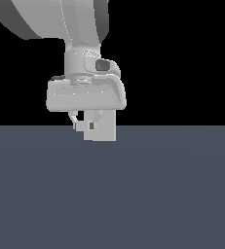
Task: Plug the charger into the wall socket.
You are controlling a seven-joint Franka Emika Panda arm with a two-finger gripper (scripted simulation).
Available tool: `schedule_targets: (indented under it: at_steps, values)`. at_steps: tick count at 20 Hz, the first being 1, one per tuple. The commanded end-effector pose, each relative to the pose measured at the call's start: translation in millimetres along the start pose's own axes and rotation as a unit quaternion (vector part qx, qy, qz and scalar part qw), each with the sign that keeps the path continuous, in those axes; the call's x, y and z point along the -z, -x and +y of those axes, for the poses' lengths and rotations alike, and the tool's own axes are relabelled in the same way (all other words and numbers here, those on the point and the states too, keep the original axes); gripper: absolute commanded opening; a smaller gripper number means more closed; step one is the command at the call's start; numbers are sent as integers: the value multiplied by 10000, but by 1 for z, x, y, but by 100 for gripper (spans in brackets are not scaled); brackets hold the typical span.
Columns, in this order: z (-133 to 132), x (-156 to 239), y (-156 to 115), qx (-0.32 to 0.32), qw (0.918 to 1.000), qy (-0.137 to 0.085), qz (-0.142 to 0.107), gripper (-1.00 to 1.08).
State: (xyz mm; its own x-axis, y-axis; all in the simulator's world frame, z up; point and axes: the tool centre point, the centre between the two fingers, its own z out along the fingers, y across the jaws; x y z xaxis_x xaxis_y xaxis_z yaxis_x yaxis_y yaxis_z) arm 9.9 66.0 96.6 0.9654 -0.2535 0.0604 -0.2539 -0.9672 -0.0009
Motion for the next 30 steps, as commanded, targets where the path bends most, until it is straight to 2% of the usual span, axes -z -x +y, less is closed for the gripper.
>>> schedule_targets:
  at_steps: [1,13,30]
  values:
    - [1,2,-5,-94,10000,8,-3,-100]
    - [2,3,-11,-124,9999,11,-3,-100]
    - [4,0,-55,-127,9999,11,-4,-100]
